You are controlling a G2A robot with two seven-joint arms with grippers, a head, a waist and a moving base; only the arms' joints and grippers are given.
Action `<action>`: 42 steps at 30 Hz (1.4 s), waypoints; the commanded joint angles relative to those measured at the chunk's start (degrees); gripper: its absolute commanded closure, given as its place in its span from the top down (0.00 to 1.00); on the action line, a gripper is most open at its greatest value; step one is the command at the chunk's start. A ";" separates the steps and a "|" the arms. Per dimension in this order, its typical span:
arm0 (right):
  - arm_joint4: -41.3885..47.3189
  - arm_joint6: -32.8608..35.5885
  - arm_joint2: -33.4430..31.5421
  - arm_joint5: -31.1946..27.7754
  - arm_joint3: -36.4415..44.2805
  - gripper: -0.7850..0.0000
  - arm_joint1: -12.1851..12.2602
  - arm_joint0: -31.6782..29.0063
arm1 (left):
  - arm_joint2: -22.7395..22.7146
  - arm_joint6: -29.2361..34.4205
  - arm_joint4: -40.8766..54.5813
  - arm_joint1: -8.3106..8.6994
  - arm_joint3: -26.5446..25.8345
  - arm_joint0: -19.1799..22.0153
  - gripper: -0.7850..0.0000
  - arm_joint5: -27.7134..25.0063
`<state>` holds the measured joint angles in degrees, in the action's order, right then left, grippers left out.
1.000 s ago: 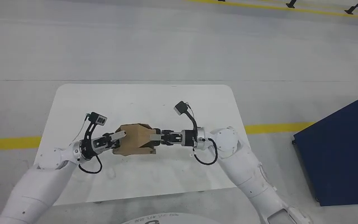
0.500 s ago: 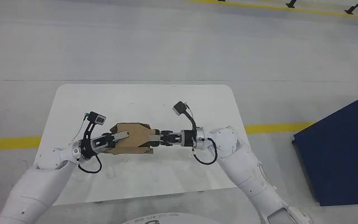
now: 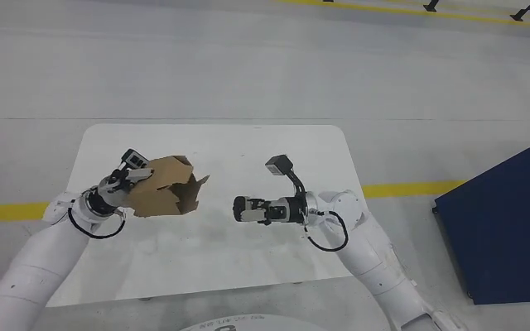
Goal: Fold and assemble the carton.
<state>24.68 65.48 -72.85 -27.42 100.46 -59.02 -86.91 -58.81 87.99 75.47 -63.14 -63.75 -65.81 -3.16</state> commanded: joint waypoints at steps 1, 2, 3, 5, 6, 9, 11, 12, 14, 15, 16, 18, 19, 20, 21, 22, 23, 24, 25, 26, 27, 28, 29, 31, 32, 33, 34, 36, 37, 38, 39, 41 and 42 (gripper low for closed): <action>0.01 0.02 0.00 -0.01 0.00 1.00 0.00 0.00 | 0.89 0.01 0.00 0.00 0.49 0.90 0.00 1.25; -1.09 -0.93 0.42 0.79 0.18 1.00 -0.04 -0.04 | 1.72 0.01 0.03 -0.07 0.39 1.39 0.00 2.48; -1.99 -1.95 1.13 1.43 0.71 1.00 -0.14 0.07 | 2.49 0.01 0.34 -0.13 0.36 1.89 0.00 3.84; -3.64 -3.43 2.31 2.45 0.95 1.00 -0.30 0.51 | 4.21 0.01 0.13 -0.26 0.68 2.85 0.00 6.36; -4.69 -4.33 2.71 2.81 0.97 1.00 -0.36 0.76 | 5.24 0.01 -0.08 -0.33 1.13 3.48 0.00 8.53; -7.41 -6.97 3.71 3.51 1.17 1.00 -0.52 1.14 | 8.02 0.01 0.28 -0.76 3.19 5.43 0.00 13.35; -9.34 -9.07 4.25 3.79 1.41 1.00 -0.62 1.10 | 9.41 0.01 0.75 -1.06 4.76 6.68 0.00 15.30; -10.34 -9.91 4.59 3.95 1.59 1.00 -0.67 1.08 | 9.97 0.01 1.12 -1.22 5.46 7.26 0.00 15.92; -12.49 -11.88 5.20 4.21 1.90 1.00 -0.77 1.08 | 10.81 0.01 1.50 -1.57 6.95 8.23 0.00 15.44; -13.61 -13.03 5.55 4.41 2.00 1.00 -0.84 1.07 | 11.33 0.01 1.65 -1.75 7.30 8.57 0.00 15.43; -14.68 -13.97 5.99 4.81 2.07 1.00 -0.91 1.13 | 11.82 0.01 1.51 -1.90 7.65 8.88 0.00 15.16; -16.36 -15.73 6.78 5.60 2.17 1.00 -1.07 1.43 | 12.80 0.01 0.64 -2.16 8.20 9.42 0.00 14.06; -16.78 -16.14 7.16 5.79 2.20 1.00 -1.13 1.56 | 13.22 0.01 0.46 -2.28 8.43 9.63 0.00 13.71; -17.04 -16.33 7.45 5.91 2.18 1.00 -1.17 1.71 | 13.56 0.01 0.14 -2.38 8.85 9.88 0.00 13.17; -17.12 -16.46 7.68 5.95 2.15 1.00 -1.20 1.84 | 13.91 0.01 0.04 -2.51 9.09 10.08 0.00 12.84; -17.17 -16.60 7.84 5.98 2.07 1.00 -1.22 1.96 | 14.31 0.01 0.07 -2.64 9.04 10.23 0.00 12.79; -17.00 -17.12 7.90 6.16 1.91 1.00 -1.26 2.05 | 14.69 0.01 -0.08 -2.73 9.02 10.37 0.00 12.73; -16.89 -17.83 7.92 6.50 1.72 1.00 -1.31 2.17 | 15.11 0.01 -0.47 -2.79 8.94 10.50 0.00 12.63; -16.85 -18.45 7.96 6.86 1.57 1.00 -1.35 2.32 | 15.49 0.01 -0.80 -2.83 8.78 10.59 0.00 12.49; -16.90 -18.93 8.05 7.10 1.52 1.00 -1.40 2.46 | 15.81 0.01 -1.04 -2.85 8.73 10.63 0.00 12.31; -17.08 -19.18 8.20 7.28 1.49 1.00 -1.43 2.57 | 16.05 0.01 -1.06 -2.86 8.59 10.64 0.00 12.14; -17.41 -19.31 8.40 7.51 1.44 1.00 -1.45 2.70 | 16.28 0.01 -1.12 -2.86 8.48 10.66 0.00 12.04; -17.83 -19.61 8.61 7.84 1.35 1.00 -1.49 2.86 | 16.49 0.01 -1.22 -2.85 8.34 10.70 0.00 11.98; -18.92 -20.64 9.16 8.75 1.23 1.00 -1.61 3.19 | 16.86 0.01 -1.34 -2.78 7.83 10.73 0.00 11.93; -19.42 -21.01 9.49 9.22 1.20 1.00 -1.67 3.37 | 16.97 0.01 -1.23 -2.72 7.57 10.71 0.00 11.98; -19.79 -21.35 9.78 9.56 1.20 1.00 -1.73 3.54 | 17.04 0.01 -1.04 -2.66 7.36 10.68 0.00 12.04; -20.08 -21.65 10.02 9.80 1.18 1.00 -1.78 3.67 | 17.10 0.01 -0.98 -2.59 7.18 10.69 0.00 11.96; -20.46 -22.03 10.35 10.10 1.15 1.00 -1.85 3.85 | 17.29 0.01 -0.81 -2.48 6.89 10.67 0.00 12.03; -20.52 -22.41 10.35 10.20 1.10 1.00 -1.87 3.88 | 17.40 0.01 -0.69 -2.43 6.71 10.66 0.00 12.13; -20.47 -22.94 10.24 10.33 1.03 1.00 -1.88 3.84 | 17.52 0.01 -0.64 -2.37 6.57 10.64 0.00 12.19; -20.37 -23.51 10.05 10.39 1.00 1.00 -1.88 3.76 | 17.65 0.01 -0.56 -2.31 6.41 10.60 0.00 12.39; -20.32 -23.87 9.87 10.71 1.03 1.00 -1.86 3.58 | 17.83 0.01 -0.28 -2.14 5.91 10.50 0.00 12.78; -20.68 -23.84 9.86 11.07 1.03 1.00 -1.84 3.59 | 17.87 0.01 -0.15 -2.04 5.77 10.45 0.00 12.96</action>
<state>4.25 41.58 -62.99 -16.62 101.48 -60.88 -83.32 -40.97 88.00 75.22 -65.26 -57.86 -55.31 9.66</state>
